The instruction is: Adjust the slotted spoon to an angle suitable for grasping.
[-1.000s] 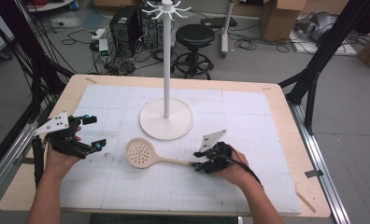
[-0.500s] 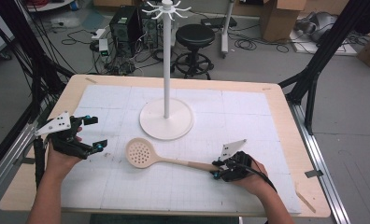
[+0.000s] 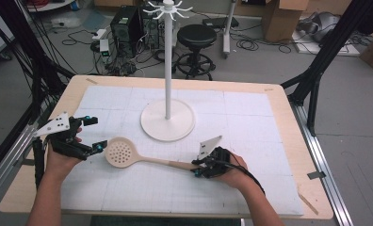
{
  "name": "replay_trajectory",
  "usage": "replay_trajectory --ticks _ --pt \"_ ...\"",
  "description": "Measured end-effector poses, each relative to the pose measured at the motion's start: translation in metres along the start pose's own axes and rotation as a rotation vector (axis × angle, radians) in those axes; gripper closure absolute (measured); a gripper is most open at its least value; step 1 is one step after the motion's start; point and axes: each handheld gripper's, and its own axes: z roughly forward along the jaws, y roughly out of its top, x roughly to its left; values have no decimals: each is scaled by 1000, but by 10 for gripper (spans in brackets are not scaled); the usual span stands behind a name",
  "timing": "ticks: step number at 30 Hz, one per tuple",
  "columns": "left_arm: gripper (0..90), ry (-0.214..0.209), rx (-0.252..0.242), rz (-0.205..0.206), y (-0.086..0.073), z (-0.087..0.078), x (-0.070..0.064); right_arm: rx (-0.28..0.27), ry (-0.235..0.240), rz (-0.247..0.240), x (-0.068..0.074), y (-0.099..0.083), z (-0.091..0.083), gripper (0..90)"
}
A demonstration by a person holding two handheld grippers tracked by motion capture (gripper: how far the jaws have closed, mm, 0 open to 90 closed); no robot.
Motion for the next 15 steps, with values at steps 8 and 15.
replay_trajectory --ticks 8,15 --pt "17 -2 -9 1 1 -3 1 5 21 -29 -3 26 25 664" --pt "17 1 -14 0 2 -4 1 -8 -20 -2 -5 25 26 562"
